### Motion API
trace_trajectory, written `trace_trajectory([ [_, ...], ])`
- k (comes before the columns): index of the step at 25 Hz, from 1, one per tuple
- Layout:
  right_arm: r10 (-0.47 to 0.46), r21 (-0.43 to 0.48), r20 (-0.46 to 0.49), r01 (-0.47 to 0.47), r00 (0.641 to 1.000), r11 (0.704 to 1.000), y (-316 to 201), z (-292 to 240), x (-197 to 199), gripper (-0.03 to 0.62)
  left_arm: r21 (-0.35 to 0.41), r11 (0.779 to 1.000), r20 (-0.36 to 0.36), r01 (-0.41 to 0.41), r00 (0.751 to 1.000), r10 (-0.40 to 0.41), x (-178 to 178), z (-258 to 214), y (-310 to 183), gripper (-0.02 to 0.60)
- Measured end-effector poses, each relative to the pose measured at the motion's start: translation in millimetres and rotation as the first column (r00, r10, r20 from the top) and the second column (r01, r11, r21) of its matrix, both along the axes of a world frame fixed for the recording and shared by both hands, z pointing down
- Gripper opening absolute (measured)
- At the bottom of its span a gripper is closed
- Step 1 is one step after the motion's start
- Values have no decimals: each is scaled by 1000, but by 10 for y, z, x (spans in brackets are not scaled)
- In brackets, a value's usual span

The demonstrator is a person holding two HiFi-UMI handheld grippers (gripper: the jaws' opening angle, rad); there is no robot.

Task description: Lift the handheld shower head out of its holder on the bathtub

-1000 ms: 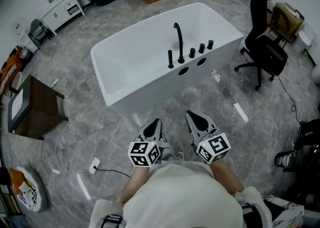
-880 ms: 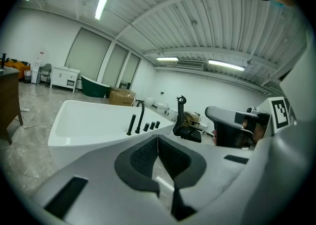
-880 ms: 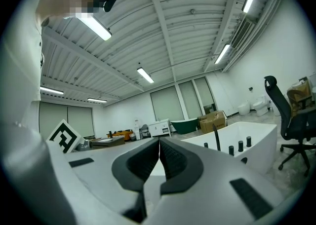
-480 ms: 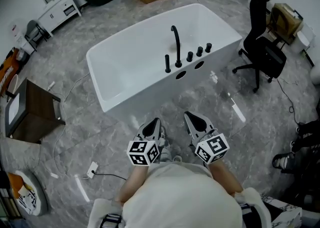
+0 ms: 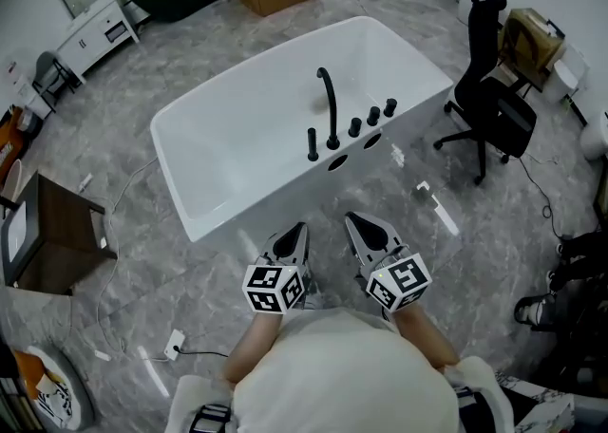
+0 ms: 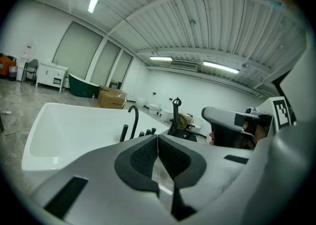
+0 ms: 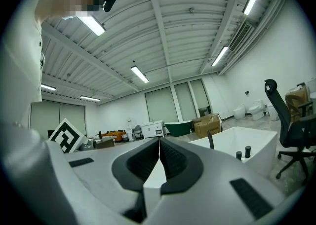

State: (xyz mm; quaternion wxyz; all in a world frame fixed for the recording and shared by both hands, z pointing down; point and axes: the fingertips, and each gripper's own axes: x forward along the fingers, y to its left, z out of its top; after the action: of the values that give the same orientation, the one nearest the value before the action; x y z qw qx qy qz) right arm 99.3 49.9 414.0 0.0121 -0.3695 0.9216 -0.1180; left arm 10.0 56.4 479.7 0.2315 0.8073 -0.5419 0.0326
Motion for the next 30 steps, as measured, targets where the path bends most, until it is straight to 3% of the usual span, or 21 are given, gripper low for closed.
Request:
trace_trajectory([
  [13, 10, 9, -35, -10, 999, 1000, -830, -161, -595, 20, 2, 1000, -29, -3, 1000, 3, -614, -109, -867, 21],
  [30, 39, -1, -76, -39, 996, 999, -1700, 1, -1294, 20, -26, 1000, -45, -7, 999, 6, -1383, 105, -1740, 21],
])
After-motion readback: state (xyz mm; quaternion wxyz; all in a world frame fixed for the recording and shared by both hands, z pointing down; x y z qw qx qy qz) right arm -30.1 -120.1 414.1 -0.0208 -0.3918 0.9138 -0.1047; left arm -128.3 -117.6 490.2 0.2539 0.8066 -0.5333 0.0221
